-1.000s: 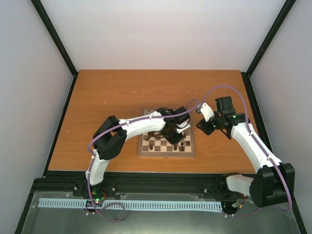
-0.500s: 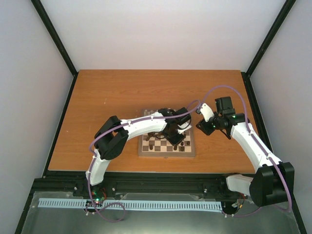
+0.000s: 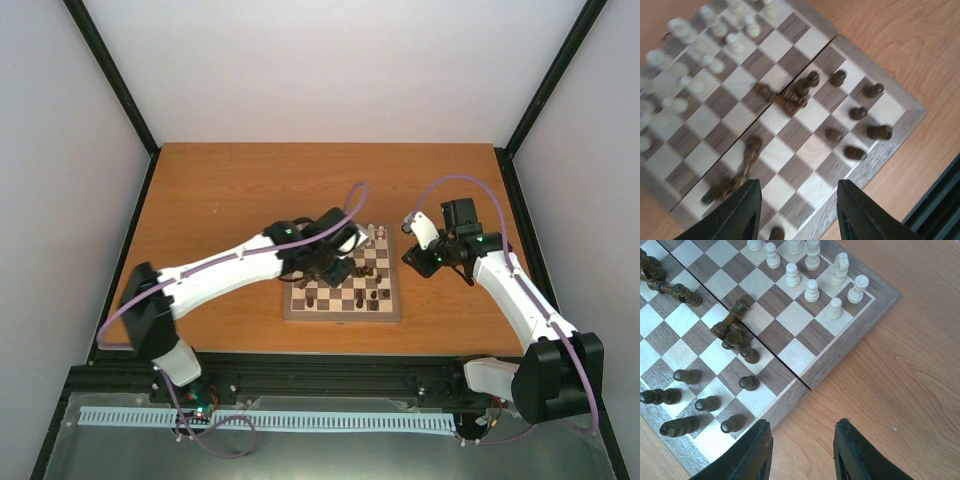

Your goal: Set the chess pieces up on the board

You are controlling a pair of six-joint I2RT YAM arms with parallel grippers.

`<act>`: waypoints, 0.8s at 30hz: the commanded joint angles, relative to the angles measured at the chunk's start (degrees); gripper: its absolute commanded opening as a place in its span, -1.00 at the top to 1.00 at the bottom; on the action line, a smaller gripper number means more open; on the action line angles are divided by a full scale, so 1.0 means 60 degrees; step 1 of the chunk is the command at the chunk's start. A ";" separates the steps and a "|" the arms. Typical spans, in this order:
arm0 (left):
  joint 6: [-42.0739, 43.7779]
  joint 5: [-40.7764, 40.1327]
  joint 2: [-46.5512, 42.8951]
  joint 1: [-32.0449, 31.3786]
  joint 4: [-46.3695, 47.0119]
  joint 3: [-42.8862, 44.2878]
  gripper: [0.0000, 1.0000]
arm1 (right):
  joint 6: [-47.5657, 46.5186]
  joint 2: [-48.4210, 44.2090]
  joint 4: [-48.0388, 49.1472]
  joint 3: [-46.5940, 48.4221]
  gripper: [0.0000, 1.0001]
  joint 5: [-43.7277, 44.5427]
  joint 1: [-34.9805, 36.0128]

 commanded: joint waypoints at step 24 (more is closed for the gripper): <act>-0.2223 -0.0473 -0.0791 0.1666 0.2343 -0.3990 0.20 | -0.0154 0.0308 -0.0226 0.0008 0.30 -0.0753 -0.0048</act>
